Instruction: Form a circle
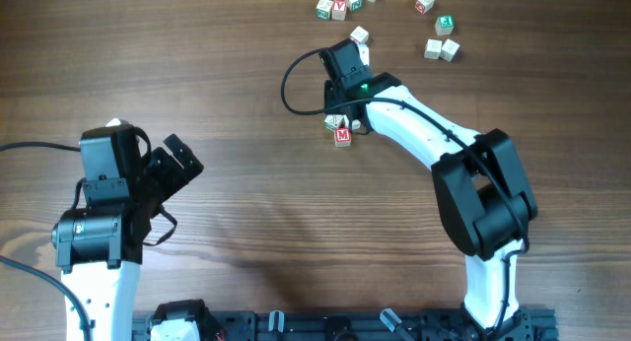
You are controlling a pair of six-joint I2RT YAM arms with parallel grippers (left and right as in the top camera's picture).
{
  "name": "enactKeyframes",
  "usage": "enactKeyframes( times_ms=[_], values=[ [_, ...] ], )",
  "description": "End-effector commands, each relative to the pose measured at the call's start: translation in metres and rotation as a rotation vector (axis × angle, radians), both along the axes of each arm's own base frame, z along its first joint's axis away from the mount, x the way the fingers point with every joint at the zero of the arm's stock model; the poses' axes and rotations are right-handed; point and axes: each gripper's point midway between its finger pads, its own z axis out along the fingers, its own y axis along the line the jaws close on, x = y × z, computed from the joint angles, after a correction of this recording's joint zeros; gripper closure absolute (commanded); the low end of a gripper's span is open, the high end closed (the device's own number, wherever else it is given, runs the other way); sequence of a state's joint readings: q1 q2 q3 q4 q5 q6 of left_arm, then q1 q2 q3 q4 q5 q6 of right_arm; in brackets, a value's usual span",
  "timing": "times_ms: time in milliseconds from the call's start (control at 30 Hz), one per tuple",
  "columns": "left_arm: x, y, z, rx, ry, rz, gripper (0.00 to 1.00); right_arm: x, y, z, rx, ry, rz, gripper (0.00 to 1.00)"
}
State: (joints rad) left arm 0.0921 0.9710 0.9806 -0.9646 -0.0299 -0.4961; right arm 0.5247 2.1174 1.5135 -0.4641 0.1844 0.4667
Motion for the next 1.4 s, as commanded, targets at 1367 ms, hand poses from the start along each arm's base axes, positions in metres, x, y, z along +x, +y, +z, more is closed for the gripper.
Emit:
enactKeyframes(
  times_ms=[1367],
  values=[
    [0.0, 0.004, -0.001, 0.007, 0.002, 0.018, 0.0, -0.017, 0.003, -0.014, -0.001, 0.096, 0.021, 0.95]
  ],
)
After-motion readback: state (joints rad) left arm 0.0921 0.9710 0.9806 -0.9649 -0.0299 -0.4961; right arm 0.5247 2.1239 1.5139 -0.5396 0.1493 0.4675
